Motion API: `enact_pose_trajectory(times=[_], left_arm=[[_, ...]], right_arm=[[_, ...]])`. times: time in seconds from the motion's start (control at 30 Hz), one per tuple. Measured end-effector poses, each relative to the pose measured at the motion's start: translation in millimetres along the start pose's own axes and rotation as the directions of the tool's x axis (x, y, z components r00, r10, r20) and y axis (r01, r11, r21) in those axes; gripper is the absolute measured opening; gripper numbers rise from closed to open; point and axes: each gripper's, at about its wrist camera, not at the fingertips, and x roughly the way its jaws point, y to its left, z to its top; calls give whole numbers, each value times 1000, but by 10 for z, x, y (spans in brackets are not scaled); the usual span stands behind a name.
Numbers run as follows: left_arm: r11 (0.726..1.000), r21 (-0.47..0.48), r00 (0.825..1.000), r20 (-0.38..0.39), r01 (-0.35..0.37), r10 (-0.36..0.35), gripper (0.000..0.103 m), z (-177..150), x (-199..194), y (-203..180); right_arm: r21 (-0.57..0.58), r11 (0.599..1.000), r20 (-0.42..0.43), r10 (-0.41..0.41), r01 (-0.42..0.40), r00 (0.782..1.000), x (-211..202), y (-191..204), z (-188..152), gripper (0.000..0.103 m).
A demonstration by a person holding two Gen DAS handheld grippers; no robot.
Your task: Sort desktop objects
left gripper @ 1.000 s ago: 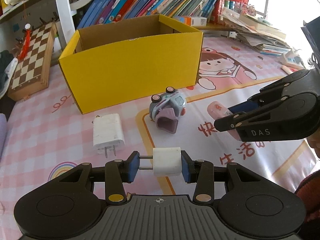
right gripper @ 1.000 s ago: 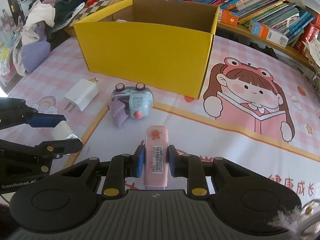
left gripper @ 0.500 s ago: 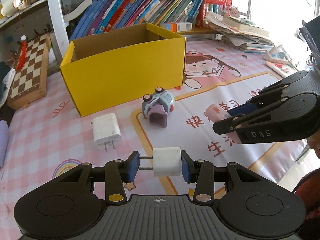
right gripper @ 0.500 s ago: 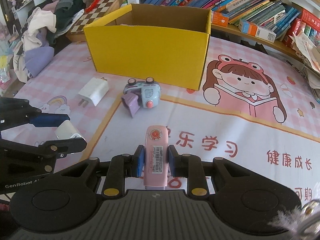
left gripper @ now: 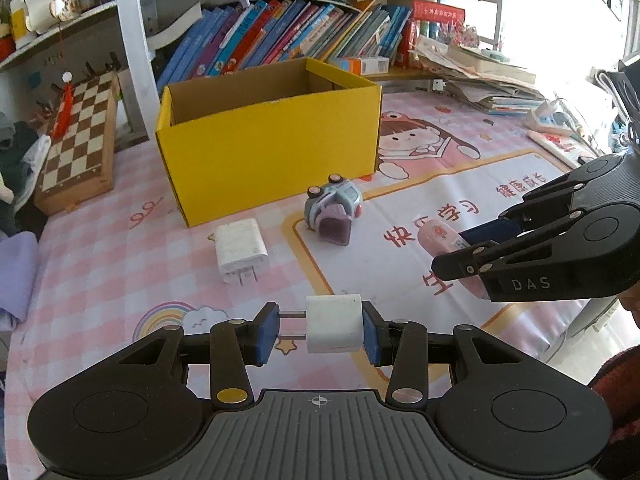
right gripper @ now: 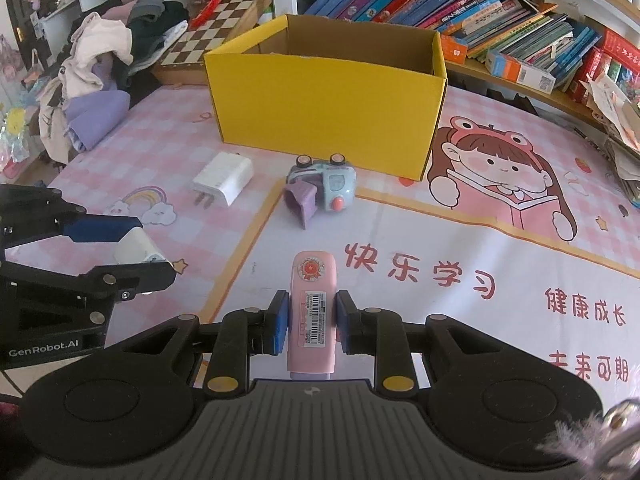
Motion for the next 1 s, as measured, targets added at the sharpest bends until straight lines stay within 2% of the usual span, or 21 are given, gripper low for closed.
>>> enact_pose_trajectory(times=[0.37,0.57,1.0], left_arm=[[1000,-12,1000,21,11,-11,41,-29,-97,90],[1000,-25,998,61,1,0,41,41,-147,158],[999,-24,986,166,-26,30,41,444,-93,264]], right_arm=[[2,1000,-7,3,-3,1000,-74,112,3,23],[11,1000,2,-2,2,1000,-116,81,86,23],[-16,1000,66,-7,8,998,-150,-113,596,23]])
